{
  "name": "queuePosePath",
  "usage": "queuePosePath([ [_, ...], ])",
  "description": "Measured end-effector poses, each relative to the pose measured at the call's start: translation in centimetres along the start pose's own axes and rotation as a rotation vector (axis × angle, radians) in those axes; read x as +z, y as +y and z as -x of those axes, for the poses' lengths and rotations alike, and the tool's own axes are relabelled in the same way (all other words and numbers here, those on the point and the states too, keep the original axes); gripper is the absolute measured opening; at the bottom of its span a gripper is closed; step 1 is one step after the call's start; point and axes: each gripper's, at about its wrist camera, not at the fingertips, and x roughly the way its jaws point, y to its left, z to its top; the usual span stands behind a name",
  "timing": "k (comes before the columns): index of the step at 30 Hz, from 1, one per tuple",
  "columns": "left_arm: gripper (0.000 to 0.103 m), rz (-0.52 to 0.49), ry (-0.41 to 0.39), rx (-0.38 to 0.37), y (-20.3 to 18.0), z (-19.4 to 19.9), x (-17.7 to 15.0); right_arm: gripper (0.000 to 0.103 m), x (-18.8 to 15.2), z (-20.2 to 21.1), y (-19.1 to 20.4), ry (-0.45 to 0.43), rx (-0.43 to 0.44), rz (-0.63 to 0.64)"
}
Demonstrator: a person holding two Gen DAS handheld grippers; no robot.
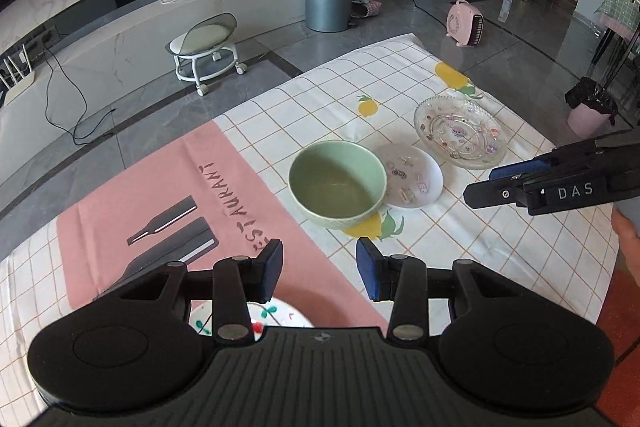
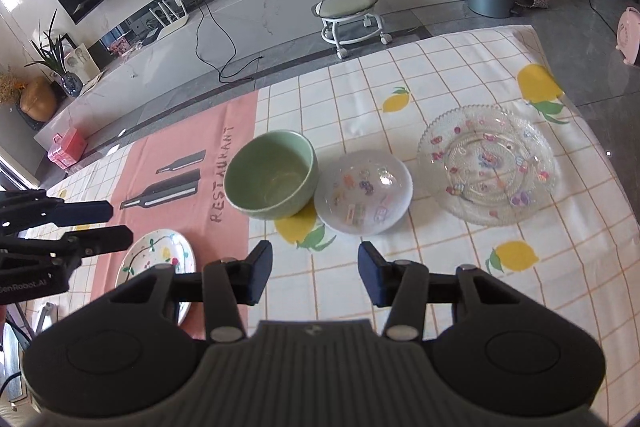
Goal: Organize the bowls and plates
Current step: 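Grasp the pale green bowl rim with the left gripper and lift it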
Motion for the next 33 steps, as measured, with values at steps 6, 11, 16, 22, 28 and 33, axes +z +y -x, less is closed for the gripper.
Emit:
queuePosePath([
  [6,0.047,0.06,0.013,-0.046,1.8,-3.3,2.6,0.043,2.6,-3.3,0.8,0.0,0.024,0.001],
  [11,0.047,0.125,0.055,-0.066,2.8,-6.6,3.6,0.037,3.9,-6.5,1.2,0.024,0.021,0.005],
  [16,0.047,0.208,0.104,-0.092,3.7,-9.5,3.7,0.035,4.4,-8.9,0.7,0.057,0.011,-0.018],
  [22,0.041,0.251,0.15,-0.068,3.9,-11.9,3.6,0.025,4.5,-11.1,-0.2,0.087,0.027,-0.064],
  [28,0.013,0.248,0.167,-0.008,3.8,-12.5,3.3,0.022,4.7,-12.5,-0.5,0.108,0.036,-0.103],
  [33,0.011,0.273,0.182,-0.013,4.0,-12.0,3.0,0.013,4.8,-12.8,-0.5,0.116,0.039,-0.146],
])
